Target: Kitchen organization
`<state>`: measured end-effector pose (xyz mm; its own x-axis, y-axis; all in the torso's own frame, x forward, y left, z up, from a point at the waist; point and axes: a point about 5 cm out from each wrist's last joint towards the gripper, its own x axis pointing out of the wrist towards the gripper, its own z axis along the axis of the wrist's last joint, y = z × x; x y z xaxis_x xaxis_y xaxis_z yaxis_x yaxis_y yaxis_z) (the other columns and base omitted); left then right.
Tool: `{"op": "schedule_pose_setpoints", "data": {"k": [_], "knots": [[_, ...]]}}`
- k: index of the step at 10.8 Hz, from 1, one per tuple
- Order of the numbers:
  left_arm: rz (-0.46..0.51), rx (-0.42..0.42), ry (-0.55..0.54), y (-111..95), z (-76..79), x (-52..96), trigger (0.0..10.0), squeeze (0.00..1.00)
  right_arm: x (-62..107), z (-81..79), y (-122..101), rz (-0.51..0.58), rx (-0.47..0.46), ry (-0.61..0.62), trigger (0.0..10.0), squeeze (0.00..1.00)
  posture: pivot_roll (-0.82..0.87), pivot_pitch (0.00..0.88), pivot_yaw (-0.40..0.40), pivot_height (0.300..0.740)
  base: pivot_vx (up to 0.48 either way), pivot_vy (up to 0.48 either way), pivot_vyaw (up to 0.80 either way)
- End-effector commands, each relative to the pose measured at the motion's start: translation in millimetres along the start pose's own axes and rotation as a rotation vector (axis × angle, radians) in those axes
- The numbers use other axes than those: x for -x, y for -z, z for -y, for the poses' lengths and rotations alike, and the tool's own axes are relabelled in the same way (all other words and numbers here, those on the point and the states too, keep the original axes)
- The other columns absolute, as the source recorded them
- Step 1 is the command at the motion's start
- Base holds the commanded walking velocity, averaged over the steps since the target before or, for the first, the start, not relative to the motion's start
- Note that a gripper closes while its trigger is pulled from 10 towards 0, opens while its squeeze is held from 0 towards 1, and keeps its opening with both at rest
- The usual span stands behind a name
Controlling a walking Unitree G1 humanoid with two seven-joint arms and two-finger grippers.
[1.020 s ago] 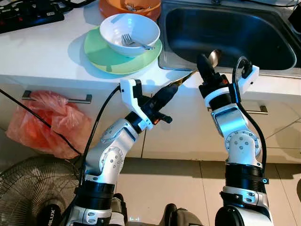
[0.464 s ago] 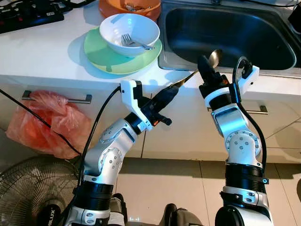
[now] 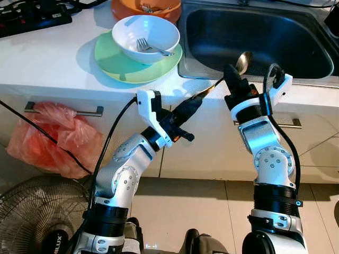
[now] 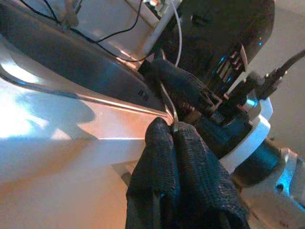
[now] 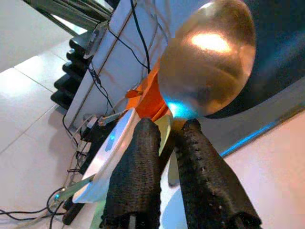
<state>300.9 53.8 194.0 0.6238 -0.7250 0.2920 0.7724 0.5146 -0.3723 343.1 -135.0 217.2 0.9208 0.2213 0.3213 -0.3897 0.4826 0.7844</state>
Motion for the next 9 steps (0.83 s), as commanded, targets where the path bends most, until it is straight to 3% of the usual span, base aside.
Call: {"op": "schedule_pose_setpoints", "data": {"k": [1,4,5,6,9], "knots": [[-0.021,-0.018,0.039,3.4,7.3,-2.5,10.0,0.00,0.6,-1.0,-0.2,-0.001,-0.009,-0.006,0.0,0.00,0.18,0.210,-0.064,0.740,0.000,0.000,0.00],[-0.035,-0.068,0.025,5.3,6.8,-2.9,10.0,0.00,0.9,-0.6,-0.1,-0.002,-0.016,-0.005,0.0,0.00,0.18,0.210,-0.066,0.740,0.000,0.000,0.00],[-0.021,-0.087,0.020,4.6,6.0,-3.0,10.0,0.72,0.9,-0.4,-0.2,-0.001,-0.018,-0.005,0.0,0.00,0.18,0.211,-0.066,0.740,0.000,0.000,0.00],[-0.022,-0.098,0.017,5.6,5.4,-2.9,10.0,1.00,0.9,-0.1,-0.4,0.001,-0.022,-0.003,0.0,0.00,0.18,0.211,-0.066,0.740,0.000,0.000,0.00],[-0.017,-0.097,0.030,5.5,6.9,-2.8,10.0,1.00,0.4,0.5,-1.0,0.005,-0.026,0.002,0.0,0.00,0.18,0.208,-0.067,0.740,0.000,0.000,0.00]]}}
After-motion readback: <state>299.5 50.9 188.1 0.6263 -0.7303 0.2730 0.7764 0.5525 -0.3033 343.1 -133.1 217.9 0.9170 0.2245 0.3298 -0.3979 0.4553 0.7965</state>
